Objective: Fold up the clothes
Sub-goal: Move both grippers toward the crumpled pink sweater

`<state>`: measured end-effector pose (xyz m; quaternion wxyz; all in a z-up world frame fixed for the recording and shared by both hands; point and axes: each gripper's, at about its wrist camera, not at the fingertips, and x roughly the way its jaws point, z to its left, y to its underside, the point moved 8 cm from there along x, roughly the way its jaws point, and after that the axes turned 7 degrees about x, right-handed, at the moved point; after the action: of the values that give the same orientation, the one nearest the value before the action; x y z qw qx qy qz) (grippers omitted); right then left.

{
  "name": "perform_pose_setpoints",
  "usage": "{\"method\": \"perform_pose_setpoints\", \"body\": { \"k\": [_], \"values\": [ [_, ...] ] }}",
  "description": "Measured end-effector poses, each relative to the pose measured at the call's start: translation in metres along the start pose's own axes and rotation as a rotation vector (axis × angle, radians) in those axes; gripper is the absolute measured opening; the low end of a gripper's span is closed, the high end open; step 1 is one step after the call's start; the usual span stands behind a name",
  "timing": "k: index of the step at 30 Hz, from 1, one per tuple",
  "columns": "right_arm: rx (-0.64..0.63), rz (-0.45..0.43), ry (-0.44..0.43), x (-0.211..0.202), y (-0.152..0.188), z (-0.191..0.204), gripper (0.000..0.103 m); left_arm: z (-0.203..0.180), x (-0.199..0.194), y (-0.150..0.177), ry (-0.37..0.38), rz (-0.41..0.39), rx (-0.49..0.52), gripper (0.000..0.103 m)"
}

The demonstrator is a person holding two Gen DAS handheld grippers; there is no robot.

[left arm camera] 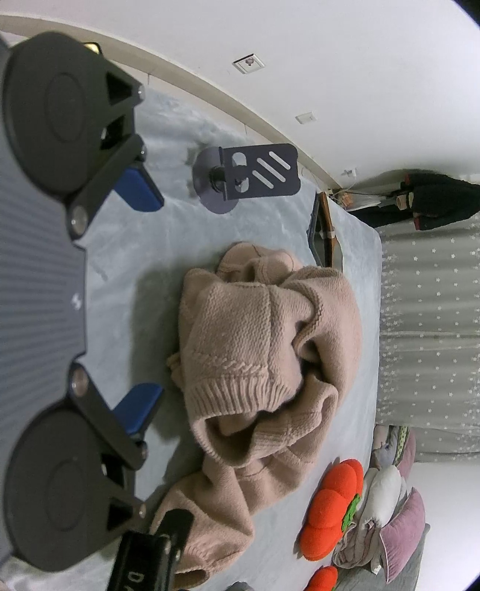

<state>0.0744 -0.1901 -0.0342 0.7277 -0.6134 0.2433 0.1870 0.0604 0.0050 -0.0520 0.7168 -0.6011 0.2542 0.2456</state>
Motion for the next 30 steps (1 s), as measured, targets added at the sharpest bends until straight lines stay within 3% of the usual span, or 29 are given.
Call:
{"method": "perform_pose_setpoints", "body": {
  "k": [30],
  "values": [
    [0.001,0.013,0.013,0.0032,0.0016,-0.0022,0.103,-0.0034,-0.0050,0.0005,-0.009,-0.010,0.024,0.103]
  ]
}}
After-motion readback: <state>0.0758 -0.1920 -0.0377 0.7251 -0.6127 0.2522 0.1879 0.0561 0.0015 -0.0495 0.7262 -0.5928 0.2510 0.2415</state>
